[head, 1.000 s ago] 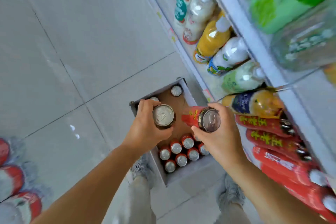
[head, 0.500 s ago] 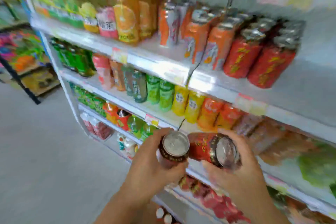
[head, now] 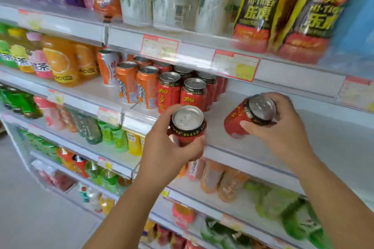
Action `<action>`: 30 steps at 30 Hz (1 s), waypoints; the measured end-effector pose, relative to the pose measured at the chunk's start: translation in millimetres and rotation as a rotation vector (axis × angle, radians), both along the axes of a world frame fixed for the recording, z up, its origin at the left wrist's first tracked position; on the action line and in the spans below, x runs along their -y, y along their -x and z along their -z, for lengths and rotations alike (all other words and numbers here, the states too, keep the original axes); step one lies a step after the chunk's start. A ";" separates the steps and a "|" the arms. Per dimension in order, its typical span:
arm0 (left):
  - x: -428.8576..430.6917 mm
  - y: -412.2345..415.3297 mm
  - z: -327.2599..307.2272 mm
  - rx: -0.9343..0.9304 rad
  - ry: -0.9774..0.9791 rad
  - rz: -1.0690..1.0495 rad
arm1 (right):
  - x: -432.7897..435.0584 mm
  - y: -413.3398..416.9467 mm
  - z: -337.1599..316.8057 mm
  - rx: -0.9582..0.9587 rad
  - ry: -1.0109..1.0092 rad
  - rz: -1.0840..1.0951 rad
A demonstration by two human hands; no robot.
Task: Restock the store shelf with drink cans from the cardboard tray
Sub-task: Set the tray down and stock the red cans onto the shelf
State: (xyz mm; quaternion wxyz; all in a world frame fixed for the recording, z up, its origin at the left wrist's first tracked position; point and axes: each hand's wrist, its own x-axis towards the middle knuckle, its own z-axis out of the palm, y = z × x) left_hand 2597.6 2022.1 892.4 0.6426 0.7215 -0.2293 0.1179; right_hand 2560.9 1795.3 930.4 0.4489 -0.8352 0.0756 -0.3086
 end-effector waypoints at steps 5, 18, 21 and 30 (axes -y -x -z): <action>12.8 -9.2 -4.2 -0.003 0.033 -0.046 | 33.8 -39.3 -5.1 -0.107 0.040 -0.092; 58.5 -39.5 -16.3 0.105 -0.068 0.073 | 49.2 -58.6 33.5 -0.212 -0.198 -0.077; 74.0 -44.9 -18.2 0.123 -0.083 0.050 | 49.4 -59.9 40.6 -0.184 -0.125 0.021; 97.0 -63.6 3.4 0.135 -0.206 -0.054 | 86.3 -74.3 33.5 -0.212 -0.022 0.042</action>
